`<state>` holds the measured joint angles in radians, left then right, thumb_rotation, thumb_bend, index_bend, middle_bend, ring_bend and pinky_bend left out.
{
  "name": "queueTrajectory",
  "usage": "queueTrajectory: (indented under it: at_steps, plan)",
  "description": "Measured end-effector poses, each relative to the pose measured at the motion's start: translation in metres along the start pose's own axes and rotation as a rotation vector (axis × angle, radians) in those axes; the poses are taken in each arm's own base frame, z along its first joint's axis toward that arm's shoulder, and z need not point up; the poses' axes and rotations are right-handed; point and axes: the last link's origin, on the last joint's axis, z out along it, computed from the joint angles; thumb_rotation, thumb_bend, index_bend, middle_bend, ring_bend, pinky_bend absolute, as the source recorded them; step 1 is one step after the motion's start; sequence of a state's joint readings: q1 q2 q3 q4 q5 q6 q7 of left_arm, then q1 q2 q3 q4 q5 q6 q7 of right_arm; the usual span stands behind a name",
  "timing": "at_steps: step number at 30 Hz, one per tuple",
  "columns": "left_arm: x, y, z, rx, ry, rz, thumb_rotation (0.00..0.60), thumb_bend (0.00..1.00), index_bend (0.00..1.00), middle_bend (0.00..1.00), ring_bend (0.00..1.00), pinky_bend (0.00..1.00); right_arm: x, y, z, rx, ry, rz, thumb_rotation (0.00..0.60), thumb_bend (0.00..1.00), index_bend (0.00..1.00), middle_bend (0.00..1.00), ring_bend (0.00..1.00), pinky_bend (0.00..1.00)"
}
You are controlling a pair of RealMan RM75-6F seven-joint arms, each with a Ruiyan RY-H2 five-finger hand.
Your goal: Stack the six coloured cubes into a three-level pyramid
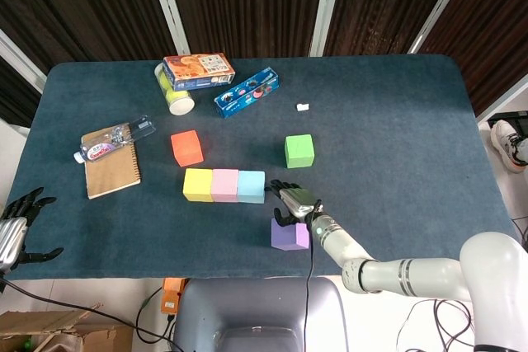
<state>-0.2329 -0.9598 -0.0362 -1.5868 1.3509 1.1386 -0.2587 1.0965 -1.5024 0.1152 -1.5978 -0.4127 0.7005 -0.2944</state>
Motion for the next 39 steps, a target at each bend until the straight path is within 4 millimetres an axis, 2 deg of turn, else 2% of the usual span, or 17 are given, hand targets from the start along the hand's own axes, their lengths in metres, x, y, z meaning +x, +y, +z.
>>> queueTrajectory:
  at_steps: [8, 23, 27, 31, 39]
  plan:
    - [0.001, -0.001, -0.001, 0.000, 0.002, -0.002, 0.600, 0.09, 0.20, 0.01, 0.00, 0.08, -0.001, -0.002, -0.001, 0.003, -0.001, -0.006, 0.553, 0.59, 0.11, 0.00, 0.00, 0.00]
    - [0.000, 0.003, 0.000, -0.005, -0.001, 0.003, 0.600, 0.09, 0.20, 0.01, 0.00, 0.08, 0.009, 0.014, -0.021, 0.002, 0.020, -0.017, 0.553, 0.59, 0.09, 0.00, 0.00, 0.00]
    - [0.002, 0.003, -0.002, -0.009, 0.010, -0.001, 0.600, 0.09, 0.20, 0.01, 0.00, 0.08, 0.011, 0.020, -0.031, 0.007, 0.027, -0.033, 0.558, 0.58, 0.09, 0.00, 0.00, 0.00]
    - [0.005, 0.003, -0.003, -0.011, 0.016, -0.004, 0.600, 0.09, 0.20, 0.01, 0.00, 0.08, 0.016, 0.026, -0.046, 0.022, 0.063, -0.063, 0.560, 0.44, 0.09, 0.00, 0.00, 0.00]
    - [0.019, 0.014, 0.006, -0.051, 0.068, -0.053, 0.600, 0.09, 0.17, 0.01, 0.00, 0.08, 0.032, 0.044, -0.088, 0.044, 0.185, -0.106, 0.559, 0.43, 0.08, 0.00, 0.00, 0.00]
